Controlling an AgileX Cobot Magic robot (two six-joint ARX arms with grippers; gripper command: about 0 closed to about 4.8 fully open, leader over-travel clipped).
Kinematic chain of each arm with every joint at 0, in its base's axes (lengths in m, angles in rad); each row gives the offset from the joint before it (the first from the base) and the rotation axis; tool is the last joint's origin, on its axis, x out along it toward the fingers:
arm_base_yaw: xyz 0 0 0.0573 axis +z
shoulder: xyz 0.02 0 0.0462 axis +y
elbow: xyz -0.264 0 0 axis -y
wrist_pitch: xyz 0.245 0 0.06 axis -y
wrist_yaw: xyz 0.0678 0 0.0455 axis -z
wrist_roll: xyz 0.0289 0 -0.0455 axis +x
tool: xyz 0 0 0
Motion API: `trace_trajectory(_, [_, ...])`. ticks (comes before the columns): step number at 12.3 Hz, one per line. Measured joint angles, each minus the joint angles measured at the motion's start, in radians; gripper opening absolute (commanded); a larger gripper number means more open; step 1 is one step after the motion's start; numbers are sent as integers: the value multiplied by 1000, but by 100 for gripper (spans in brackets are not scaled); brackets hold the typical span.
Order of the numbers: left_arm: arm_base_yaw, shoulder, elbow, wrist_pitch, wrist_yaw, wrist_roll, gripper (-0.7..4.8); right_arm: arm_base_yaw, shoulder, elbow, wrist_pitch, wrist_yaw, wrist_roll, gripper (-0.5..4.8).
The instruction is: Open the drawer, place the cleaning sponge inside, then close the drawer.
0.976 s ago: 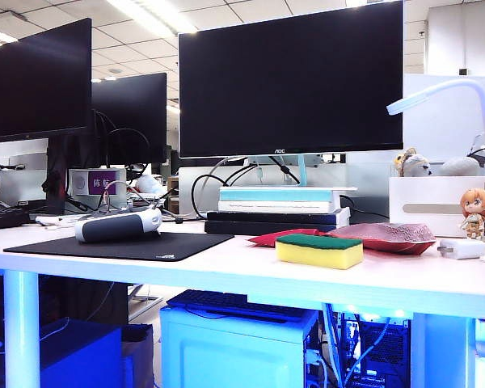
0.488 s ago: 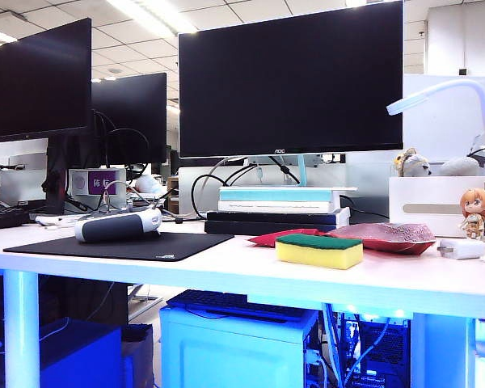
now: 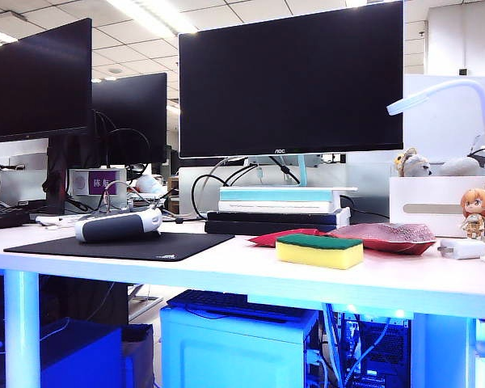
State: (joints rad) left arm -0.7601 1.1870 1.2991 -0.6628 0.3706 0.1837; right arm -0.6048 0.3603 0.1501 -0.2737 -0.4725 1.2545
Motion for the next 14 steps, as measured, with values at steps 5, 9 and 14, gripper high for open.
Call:
trace_trajectory(5, [0,0,0,-1,5,0,-5,-2,0,-96,61,23,-47,479])
trace_trajectory(9, [0,0,0,-1,5,0,-5,-2,0,-140,150,0,-51,479])
trace_trajectory(14, [0,0,0,-1,5,0,-5,0,2,-102,253,-33,-74,479])
